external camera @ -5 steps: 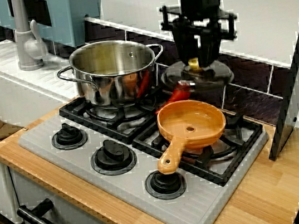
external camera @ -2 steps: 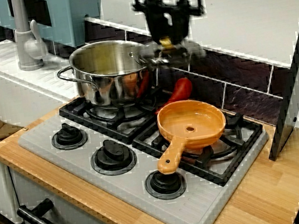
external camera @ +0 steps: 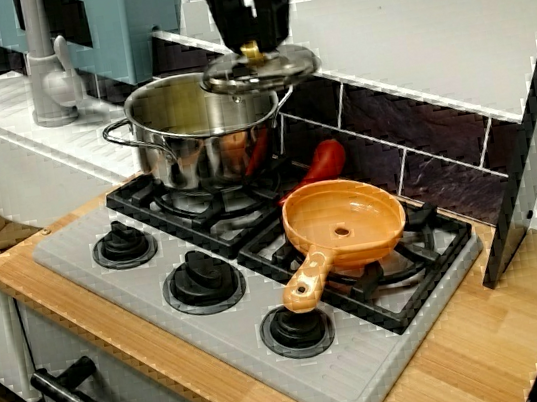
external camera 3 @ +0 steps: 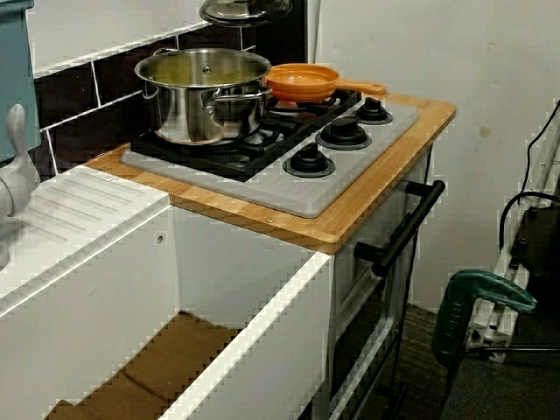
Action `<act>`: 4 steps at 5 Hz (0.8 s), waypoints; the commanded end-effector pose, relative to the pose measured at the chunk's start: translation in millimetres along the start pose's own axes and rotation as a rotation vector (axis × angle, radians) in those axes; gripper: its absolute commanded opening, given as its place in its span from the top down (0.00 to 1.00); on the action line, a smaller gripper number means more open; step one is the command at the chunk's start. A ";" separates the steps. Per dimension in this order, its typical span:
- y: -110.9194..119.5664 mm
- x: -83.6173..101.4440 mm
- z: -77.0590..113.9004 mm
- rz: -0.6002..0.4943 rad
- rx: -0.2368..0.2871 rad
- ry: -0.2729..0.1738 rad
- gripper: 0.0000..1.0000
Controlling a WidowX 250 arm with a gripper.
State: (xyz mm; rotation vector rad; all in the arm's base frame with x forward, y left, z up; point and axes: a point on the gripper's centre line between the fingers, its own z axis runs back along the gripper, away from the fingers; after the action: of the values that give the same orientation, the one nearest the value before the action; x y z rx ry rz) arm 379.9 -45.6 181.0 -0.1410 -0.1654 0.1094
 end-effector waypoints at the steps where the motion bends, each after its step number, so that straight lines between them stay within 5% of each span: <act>1: 4.1 -5.3 27.3 -0.017 -0.014 -0.097 1.00; 4: 25.1 -32.2 24.6 -0.039 0.027 -0.142 1.00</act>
State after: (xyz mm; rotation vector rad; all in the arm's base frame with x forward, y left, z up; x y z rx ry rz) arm 343.7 -25.3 173.0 -0.1019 -0.2377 0.0802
